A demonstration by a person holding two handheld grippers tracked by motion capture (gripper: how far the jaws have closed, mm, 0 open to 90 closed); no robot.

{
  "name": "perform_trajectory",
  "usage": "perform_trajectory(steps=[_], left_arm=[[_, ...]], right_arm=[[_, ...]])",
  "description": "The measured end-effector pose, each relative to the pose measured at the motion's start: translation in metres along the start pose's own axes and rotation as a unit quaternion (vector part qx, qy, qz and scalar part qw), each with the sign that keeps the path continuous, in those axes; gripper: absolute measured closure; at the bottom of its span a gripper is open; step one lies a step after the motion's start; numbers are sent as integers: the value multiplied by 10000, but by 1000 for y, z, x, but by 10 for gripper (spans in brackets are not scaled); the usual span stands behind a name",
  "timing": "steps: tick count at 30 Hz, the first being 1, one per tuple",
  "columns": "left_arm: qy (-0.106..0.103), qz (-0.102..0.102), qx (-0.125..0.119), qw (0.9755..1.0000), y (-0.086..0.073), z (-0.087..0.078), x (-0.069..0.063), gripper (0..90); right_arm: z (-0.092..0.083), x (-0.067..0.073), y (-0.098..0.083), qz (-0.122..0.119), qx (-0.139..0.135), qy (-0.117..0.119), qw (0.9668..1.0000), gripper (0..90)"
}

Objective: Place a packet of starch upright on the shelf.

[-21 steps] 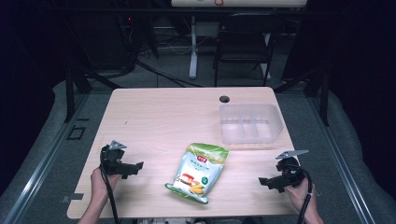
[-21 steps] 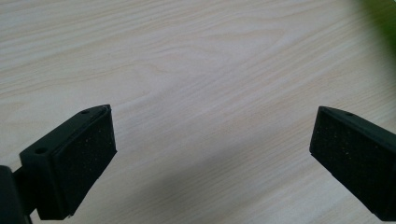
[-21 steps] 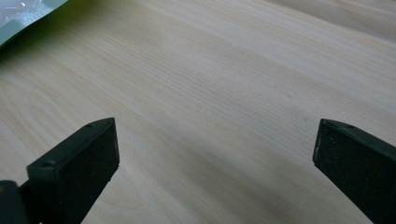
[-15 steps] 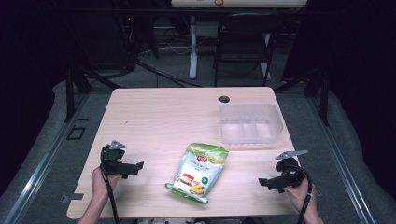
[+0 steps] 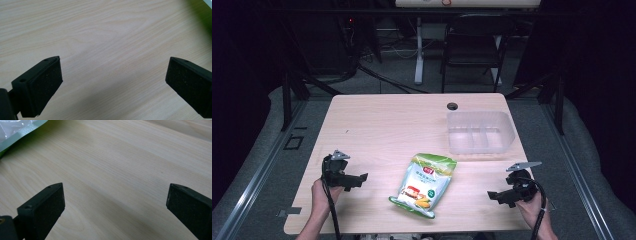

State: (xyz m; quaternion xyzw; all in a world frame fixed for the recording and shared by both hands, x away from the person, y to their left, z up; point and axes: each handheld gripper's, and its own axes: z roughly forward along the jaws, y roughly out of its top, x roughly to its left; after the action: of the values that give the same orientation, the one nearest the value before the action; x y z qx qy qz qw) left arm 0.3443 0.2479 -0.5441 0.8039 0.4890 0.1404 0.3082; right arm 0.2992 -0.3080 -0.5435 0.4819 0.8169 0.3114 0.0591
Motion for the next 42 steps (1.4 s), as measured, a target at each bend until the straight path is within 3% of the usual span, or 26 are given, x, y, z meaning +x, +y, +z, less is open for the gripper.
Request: perform_trajectory(steps=[8, 16, 23, 30, 42], left_arm=[[-60, 63, -16, 10000, 0, 1, -2, 8], [-88, 88, -56, 9999, 0, 0, -2, 8], [-120, 132, -37, 9998, 1, 1, -4, 8], [-106, 138, -51, 9998, 0, 0, -4, 8], [-171, 147, -26, 9997, 0, 1, -3, 8]], right_arm=[[-1, 10, 6, -161, -2, 81, 9998, 15], [6, 21, 17, -166, 14, 485, 9987, 24], [13, 34, 29, -381, 64, 589, 9975, 30], [18, 38, 38, -329, -33, 765, 9965, 45], [36, 54, 59, -555, 85, 953, 9939, 83]])
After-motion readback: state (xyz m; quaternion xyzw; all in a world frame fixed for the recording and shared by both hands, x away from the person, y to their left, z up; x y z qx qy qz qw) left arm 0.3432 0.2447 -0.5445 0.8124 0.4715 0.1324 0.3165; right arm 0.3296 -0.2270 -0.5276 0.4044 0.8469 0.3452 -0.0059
